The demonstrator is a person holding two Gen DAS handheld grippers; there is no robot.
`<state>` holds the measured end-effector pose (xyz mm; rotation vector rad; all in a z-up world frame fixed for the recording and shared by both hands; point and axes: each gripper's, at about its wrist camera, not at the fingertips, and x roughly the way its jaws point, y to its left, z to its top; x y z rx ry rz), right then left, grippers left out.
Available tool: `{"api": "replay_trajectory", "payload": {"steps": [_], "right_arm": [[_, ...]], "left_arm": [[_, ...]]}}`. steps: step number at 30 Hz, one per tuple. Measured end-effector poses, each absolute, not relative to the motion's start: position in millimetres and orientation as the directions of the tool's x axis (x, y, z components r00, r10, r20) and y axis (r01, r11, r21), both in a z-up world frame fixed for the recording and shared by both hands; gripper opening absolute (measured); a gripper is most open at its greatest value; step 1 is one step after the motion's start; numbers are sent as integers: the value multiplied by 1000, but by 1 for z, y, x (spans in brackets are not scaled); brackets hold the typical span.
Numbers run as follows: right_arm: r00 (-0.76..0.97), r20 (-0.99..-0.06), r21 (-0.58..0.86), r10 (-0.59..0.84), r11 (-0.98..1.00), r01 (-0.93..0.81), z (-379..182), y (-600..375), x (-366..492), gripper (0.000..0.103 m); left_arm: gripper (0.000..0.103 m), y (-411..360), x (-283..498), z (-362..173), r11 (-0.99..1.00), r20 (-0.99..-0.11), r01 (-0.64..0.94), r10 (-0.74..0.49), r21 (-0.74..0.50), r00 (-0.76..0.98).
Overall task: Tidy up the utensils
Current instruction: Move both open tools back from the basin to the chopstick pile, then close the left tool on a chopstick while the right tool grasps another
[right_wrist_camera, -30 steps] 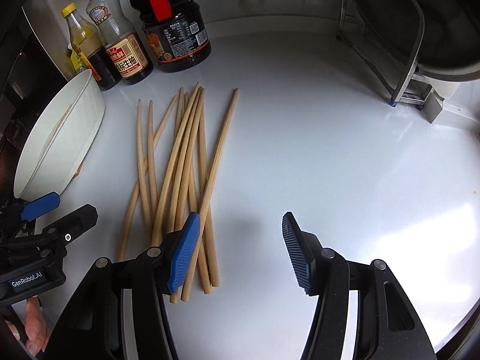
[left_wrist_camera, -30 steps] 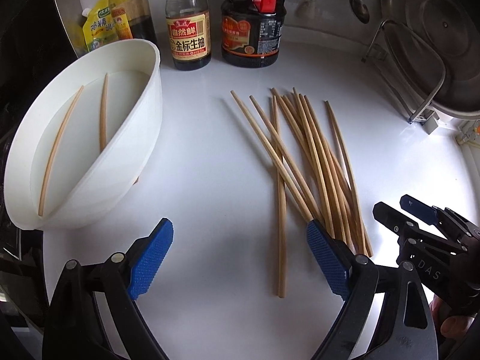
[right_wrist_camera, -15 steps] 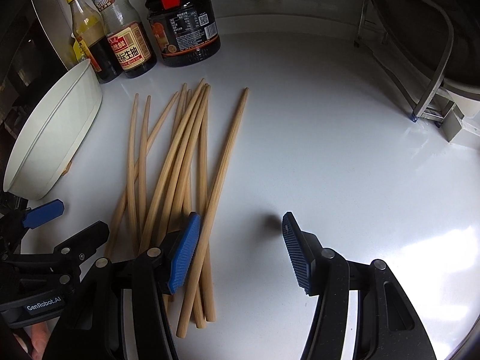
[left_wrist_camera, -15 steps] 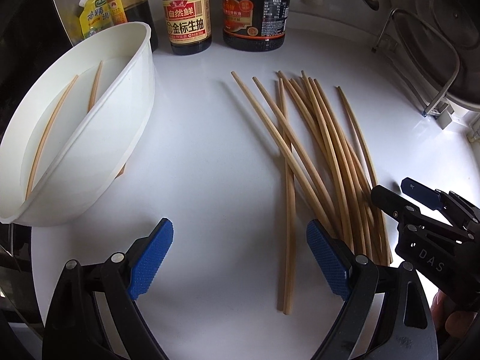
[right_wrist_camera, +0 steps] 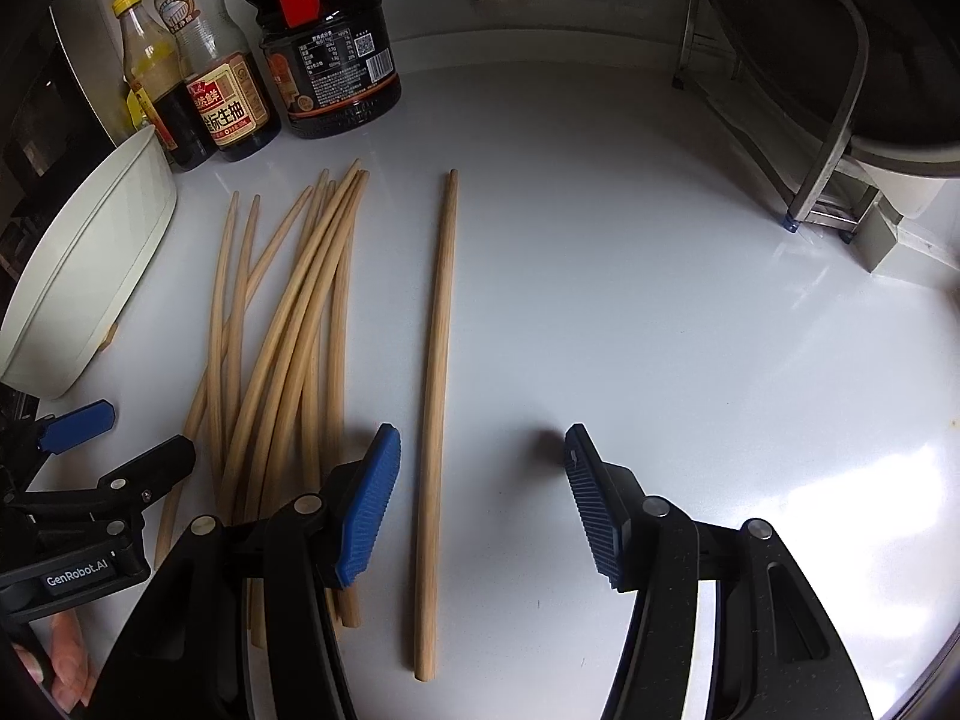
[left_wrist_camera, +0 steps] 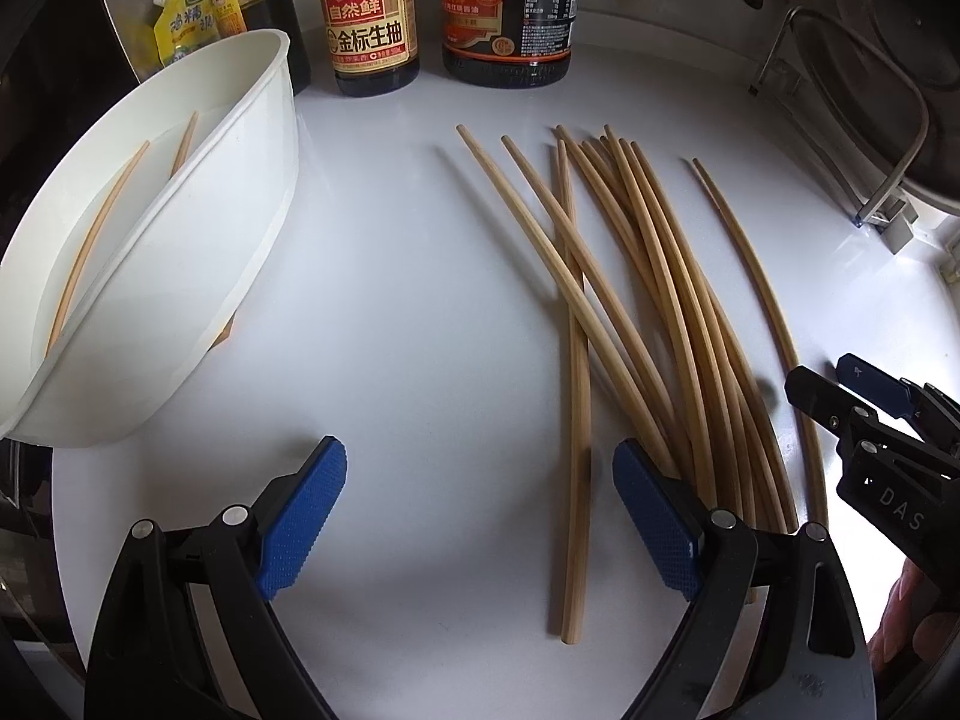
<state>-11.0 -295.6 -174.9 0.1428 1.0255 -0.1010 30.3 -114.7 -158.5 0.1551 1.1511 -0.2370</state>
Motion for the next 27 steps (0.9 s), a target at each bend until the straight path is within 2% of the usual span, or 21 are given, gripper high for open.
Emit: {"api": "replay_trajectory", "payload": {"steps": [6, 13, 21, 24, 26, 27], "right_arm": [[515, -854, -3, -72, 991, 135, -178, -289, -12, 55], [519, -852, -4, -71, 992, 129, -179, -290, -10, 55], [542, -837, -2, -78, 990, 140, -180, -293, -11, 54], [549, -832, -4, -85, 989, 147, -180, -294, -9, 52], [553, -829, -8, -87, 990, 144, -180, -293, -7, 43], [554, -828, -10, -86, 990, 138, -179, -292, -7, 40]], "left_arm": [[89, -115, 33, -162, 968, -915, 252, -93, 9, 393], [89, -117, 37, -163, 970, -907, 241, -70, 35, 414], [82, -122, 44, -162, 975, -908, 221, -86, 7, 410], [72, -128, 43, -160, 973, -902, 232, -87, 15, 422], [56, -133, 42, -158, 967, -898, 253, -99, 14, 428], [51, -135, 42, -157, 964, -898, 266, -108, 10, 427]]}}
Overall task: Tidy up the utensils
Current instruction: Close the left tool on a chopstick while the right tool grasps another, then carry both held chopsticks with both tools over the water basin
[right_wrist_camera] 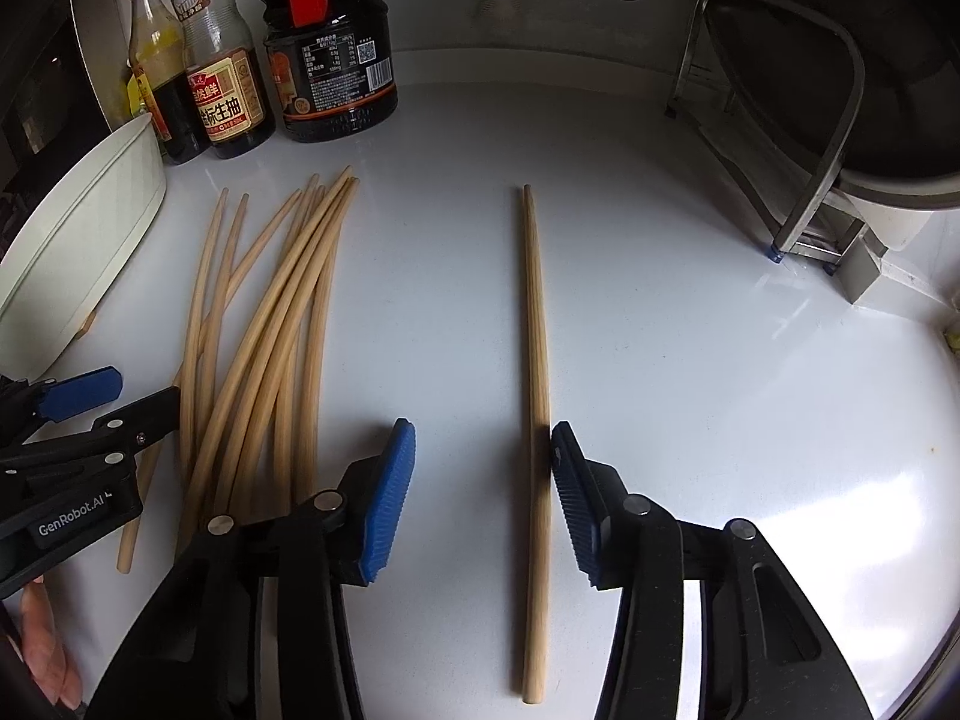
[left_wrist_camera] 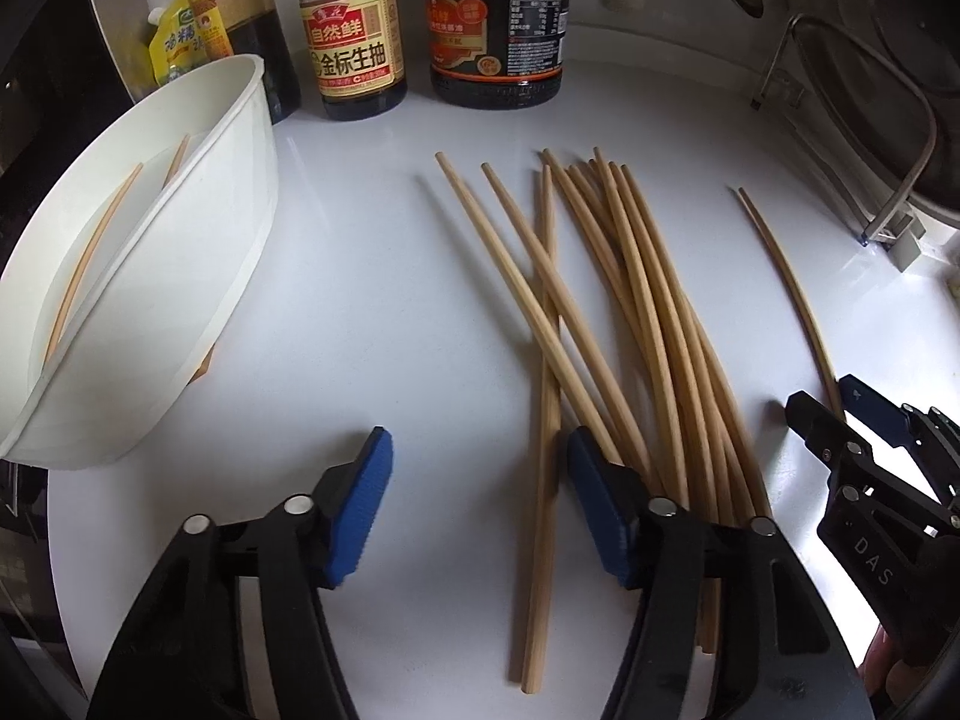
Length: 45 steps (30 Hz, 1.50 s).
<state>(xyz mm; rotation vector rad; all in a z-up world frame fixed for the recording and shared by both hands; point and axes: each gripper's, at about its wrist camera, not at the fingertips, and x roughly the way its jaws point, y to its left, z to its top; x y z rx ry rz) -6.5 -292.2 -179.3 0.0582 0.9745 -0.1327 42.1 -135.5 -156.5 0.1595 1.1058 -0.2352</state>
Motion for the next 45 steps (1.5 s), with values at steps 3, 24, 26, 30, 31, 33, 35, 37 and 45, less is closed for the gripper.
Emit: {"api": "replay_trajectory", "payload": {"steps": [3, 24, 26, 30, 31, 33, 35, 37, 45], "right_arm": [[555, -828, -14, -78, 993, 119, -178, -288, -5, 29], [544, -837, -2, -60, 994, 107, -173, -284, -13, 6], [545, -836, 1, -60, 994, 112, -171, -285, -15, 6], [550, -833, 10, -57, 993, 119, -168, -287, -17, 6], [551, -832, 12, -57, 993, 121, -167, -287, -17, 6], [555, -830, 17, -55, 992, 124, -166, -289, -18, 6], [558, -828, 26, -50, 991, 128, -163, -290, -19, 6], [561, -826, 35, -46, 991, 132, -161, -293, -21, 6], [582, -813, 49, -37, 990, 131, -138, -292, -32, 6]], "left_arm": [[31, -141, 41, -155, 956, -897, 292, -125, 5, 425], [7, -147, 49, -148, 934, -903, 355, -112, 48, 415], [7, -149, 50, -148, 930, -903, 362, -102, 63, 418], [7, -152, 50, -146, 929, -901, 364, -97, 71, 423], [7, -153, 50, -145, 928, -900, 364, -96, 73, 426], [7, -153, 49, -141, 928, -896, 364, -96, 77, 433], [7, -152, 48, -137, 929, -894, 362, -97, 76, 437], [7, -151, 48, -132, 931, -893, 358, -102, 69, 437], [7, -139, 42, -99, 935, -877, 353, -146, 29, 458]]}}
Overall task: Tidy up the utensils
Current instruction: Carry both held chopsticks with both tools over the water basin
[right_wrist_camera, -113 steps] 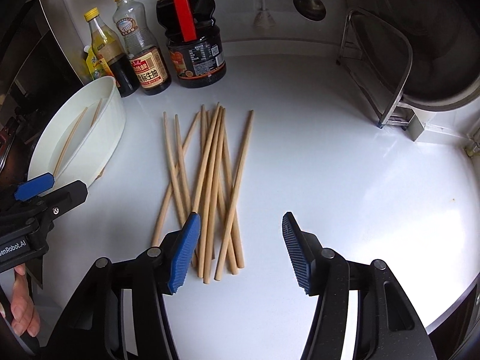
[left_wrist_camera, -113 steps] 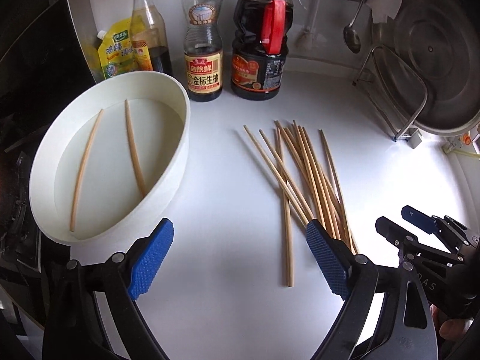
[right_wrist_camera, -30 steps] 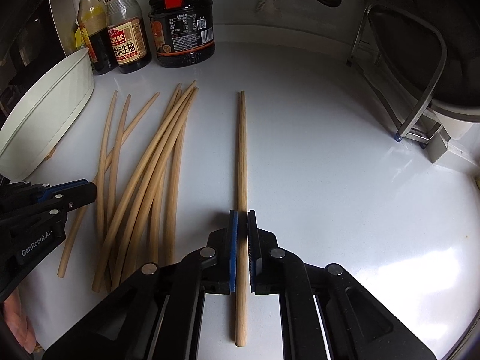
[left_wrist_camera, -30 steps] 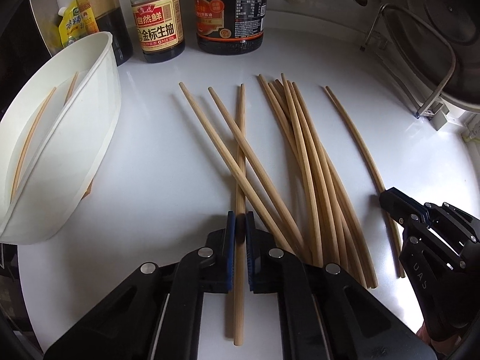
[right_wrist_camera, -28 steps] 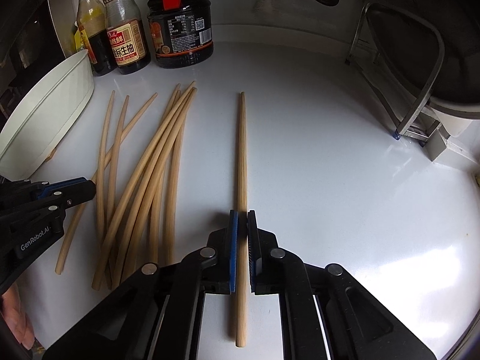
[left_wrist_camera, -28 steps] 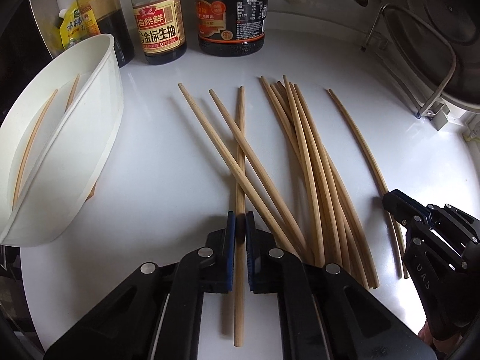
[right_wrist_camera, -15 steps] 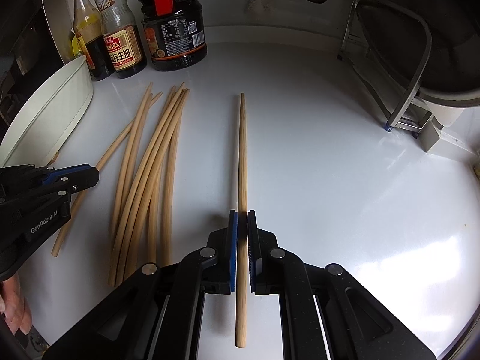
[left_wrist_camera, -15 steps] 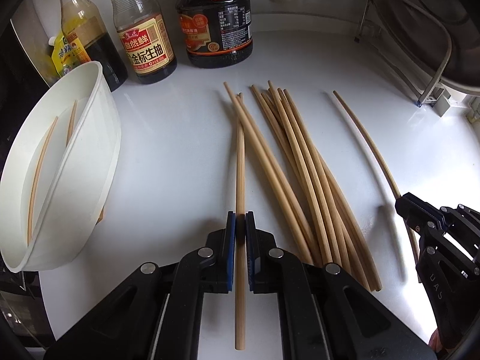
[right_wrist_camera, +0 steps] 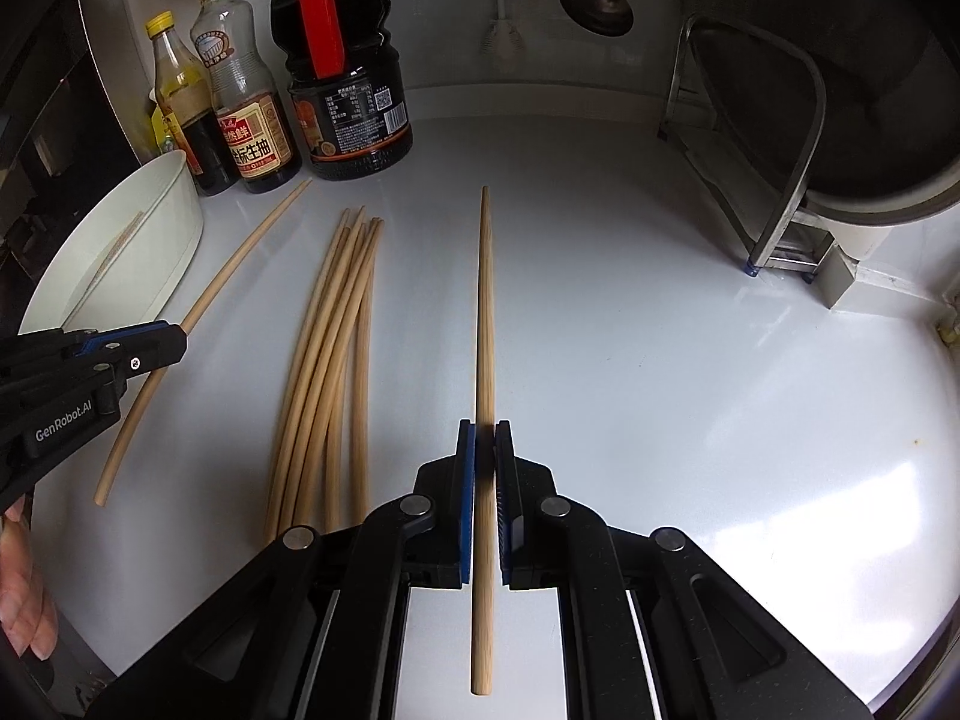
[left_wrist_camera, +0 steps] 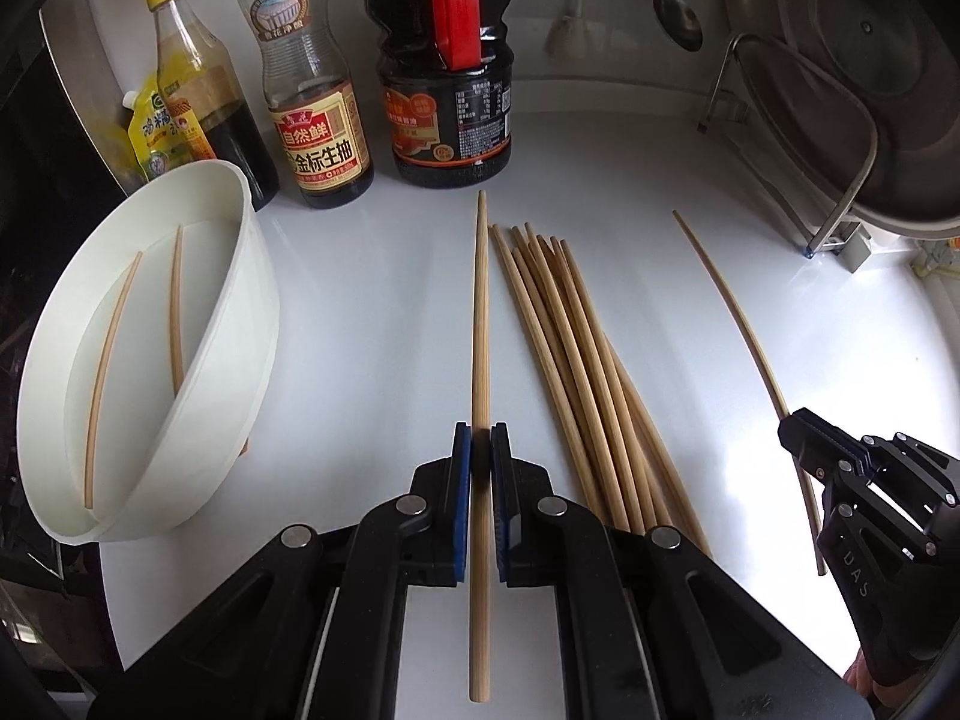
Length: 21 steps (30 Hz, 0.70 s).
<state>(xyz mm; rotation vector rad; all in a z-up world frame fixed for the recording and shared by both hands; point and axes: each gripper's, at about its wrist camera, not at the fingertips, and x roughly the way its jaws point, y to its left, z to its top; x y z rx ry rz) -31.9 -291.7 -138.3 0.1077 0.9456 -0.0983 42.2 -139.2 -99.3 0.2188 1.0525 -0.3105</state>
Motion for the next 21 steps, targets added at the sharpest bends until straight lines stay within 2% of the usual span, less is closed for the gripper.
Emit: {"api": "replay_trajectory", "payload": {"steps": [12, 21], "right_arm": [[655, -754, 93, 47, 995, 35, -74, -243, -21, 6], [679, -715, 113, 166, 986, -122, -42, -156, 29, 6]], "left_arm": [[7, -77, 40, -21, 950, -797, 312, -191, -4, 573], [7, 10, 70, 3, 979, -770, 203, -127, 3, 626]]}}
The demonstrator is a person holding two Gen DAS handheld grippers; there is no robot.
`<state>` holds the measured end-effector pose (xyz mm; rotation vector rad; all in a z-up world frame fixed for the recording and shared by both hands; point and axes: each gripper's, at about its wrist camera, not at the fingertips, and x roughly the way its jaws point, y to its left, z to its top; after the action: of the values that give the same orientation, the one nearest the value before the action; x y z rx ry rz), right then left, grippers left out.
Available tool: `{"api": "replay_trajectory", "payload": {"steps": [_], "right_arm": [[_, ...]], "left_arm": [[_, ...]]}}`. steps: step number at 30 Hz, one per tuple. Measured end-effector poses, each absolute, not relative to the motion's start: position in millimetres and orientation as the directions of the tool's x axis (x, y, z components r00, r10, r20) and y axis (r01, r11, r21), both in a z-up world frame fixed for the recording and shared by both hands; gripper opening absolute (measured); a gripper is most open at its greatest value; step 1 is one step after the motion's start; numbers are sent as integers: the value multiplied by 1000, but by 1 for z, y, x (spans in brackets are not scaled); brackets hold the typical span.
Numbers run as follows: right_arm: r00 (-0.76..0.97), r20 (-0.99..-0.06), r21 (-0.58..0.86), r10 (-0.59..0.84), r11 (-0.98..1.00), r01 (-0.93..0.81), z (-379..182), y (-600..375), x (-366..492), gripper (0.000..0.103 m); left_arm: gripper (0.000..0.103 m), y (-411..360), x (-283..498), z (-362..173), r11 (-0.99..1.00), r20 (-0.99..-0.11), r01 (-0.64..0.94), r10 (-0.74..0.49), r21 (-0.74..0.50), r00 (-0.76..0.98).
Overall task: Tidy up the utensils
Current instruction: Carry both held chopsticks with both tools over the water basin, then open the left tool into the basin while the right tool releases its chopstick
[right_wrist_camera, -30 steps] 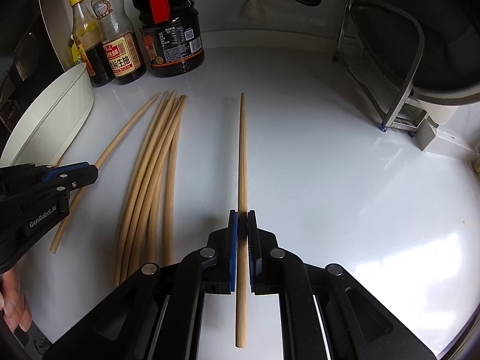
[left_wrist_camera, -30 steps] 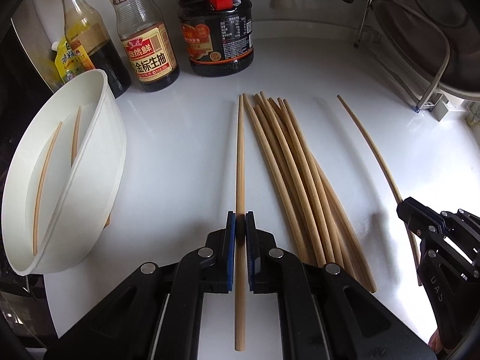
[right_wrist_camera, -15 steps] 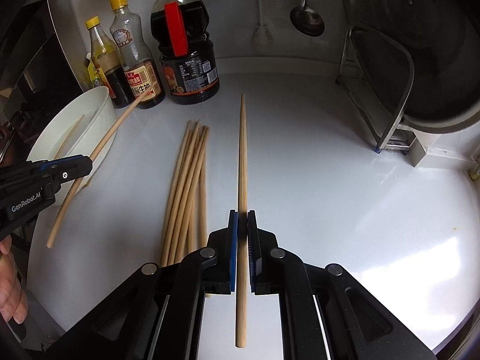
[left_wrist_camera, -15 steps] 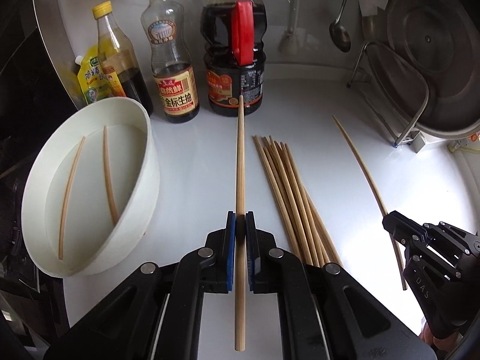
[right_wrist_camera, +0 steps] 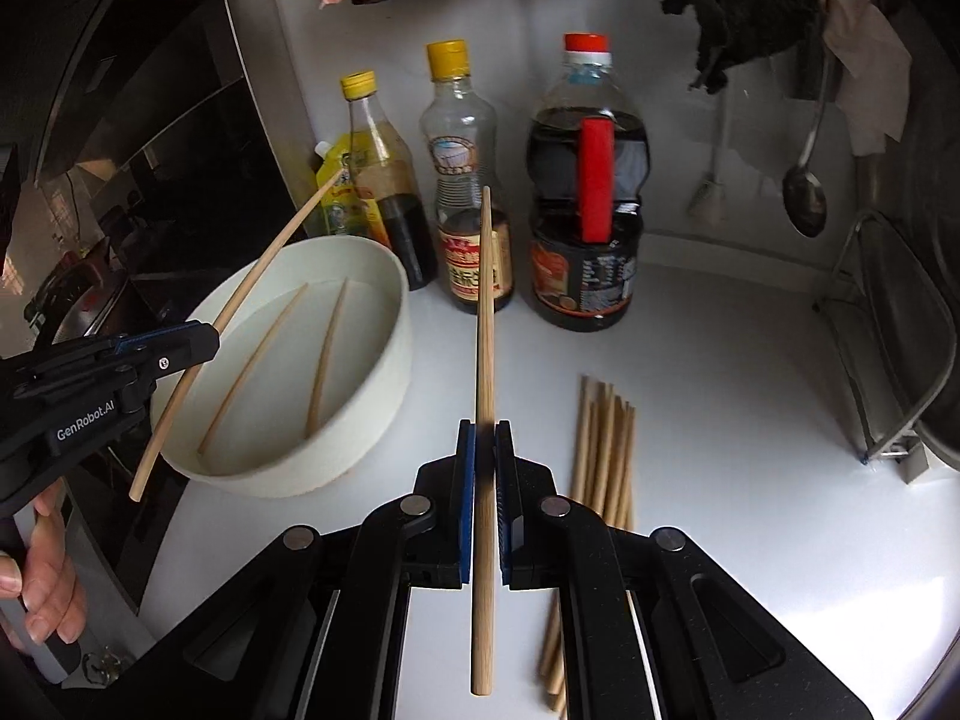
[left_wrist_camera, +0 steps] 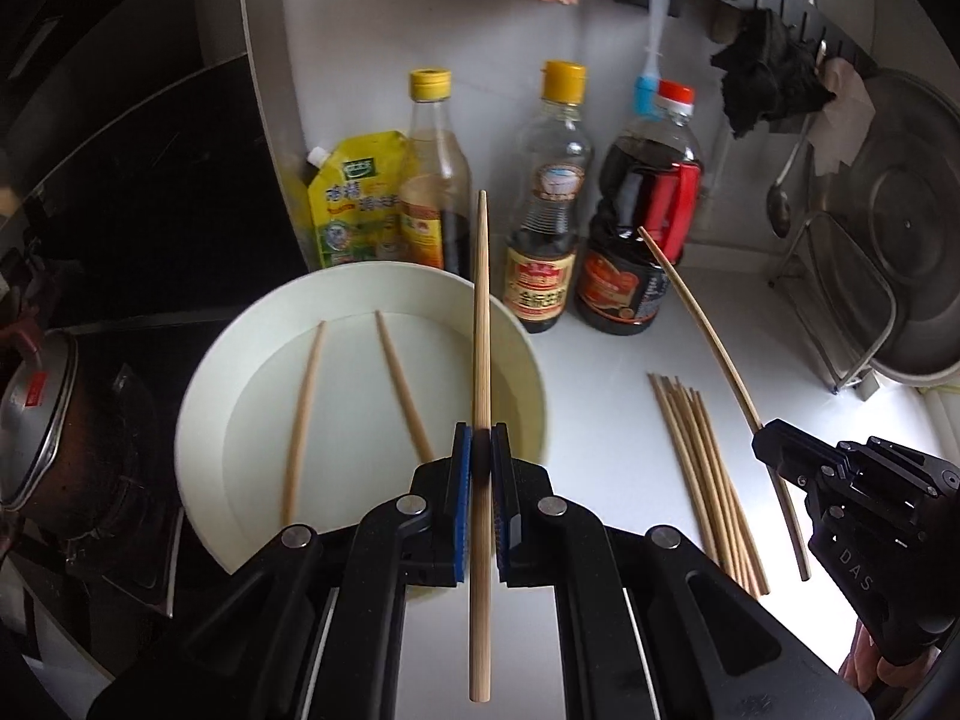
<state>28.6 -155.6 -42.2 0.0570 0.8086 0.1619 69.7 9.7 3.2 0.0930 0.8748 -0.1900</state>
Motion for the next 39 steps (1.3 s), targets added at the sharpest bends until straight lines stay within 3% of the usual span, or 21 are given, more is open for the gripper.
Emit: {"api": "replay_trajectory", "payload": {"steps": [14, 29, 39], "right_arm": [[581, -761, 174, 288, 954, -244, -59, -41, 121, 6], [447, -856, 185, 262, 961, -207, -111, -2, 171, 6], [427, -871, 170, 241, 965, -198, -118, -1, 175, 6]], "left_arm": [[7, 101, 128, -32, 991, -823, 134, -80, -4, 563], [7, 122, 173, -87, 988, -886, 150, -97, -31, 453], [8, 125, 180, -98, 989, -896, 136, -113, -60, 429]]}}
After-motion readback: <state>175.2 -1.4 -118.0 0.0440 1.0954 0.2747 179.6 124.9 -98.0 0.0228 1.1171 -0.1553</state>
